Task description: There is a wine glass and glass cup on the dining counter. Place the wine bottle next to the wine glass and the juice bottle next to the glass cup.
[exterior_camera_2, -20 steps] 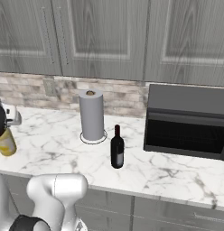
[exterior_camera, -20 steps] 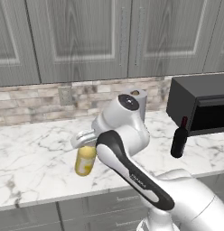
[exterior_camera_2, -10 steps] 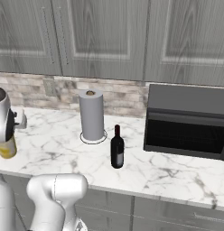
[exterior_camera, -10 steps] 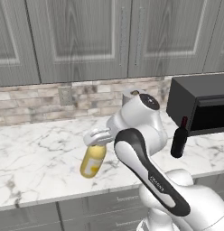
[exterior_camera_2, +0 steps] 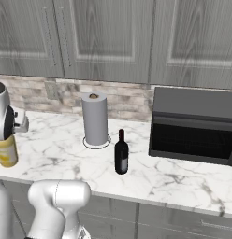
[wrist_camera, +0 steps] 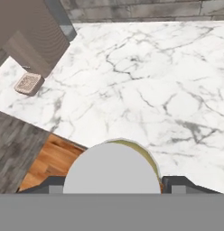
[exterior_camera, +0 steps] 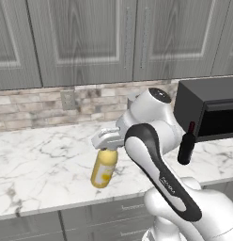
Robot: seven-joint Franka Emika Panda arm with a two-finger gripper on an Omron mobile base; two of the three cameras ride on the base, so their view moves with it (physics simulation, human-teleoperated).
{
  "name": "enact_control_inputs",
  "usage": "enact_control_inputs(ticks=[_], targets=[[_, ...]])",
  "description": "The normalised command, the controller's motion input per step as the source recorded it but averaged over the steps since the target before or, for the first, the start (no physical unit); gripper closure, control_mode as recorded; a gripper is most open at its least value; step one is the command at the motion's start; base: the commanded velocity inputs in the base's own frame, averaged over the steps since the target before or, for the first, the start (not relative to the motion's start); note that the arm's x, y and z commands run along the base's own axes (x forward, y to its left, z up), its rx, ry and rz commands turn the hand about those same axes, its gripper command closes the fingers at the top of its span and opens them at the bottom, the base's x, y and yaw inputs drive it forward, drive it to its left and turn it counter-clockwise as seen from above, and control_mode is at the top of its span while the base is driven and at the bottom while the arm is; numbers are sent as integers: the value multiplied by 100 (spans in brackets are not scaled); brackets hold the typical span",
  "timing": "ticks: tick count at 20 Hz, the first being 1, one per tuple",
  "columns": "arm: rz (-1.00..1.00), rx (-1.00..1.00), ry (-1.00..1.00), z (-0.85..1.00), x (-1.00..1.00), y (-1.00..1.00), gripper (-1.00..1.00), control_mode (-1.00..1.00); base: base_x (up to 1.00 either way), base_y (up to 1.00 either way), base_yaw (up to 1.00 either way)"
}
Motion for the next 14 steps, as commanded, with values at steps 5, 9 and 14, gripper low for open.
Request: enact_control_inputs(ticks=[5,9,14], targets=[[0,-3,-2,1,-2,-7,100,-100,0,0,0],[0,1,0,1,0,0,100,-100,0,0,0],[0,0,0,0,0,0,100,-100,0,0,0]])
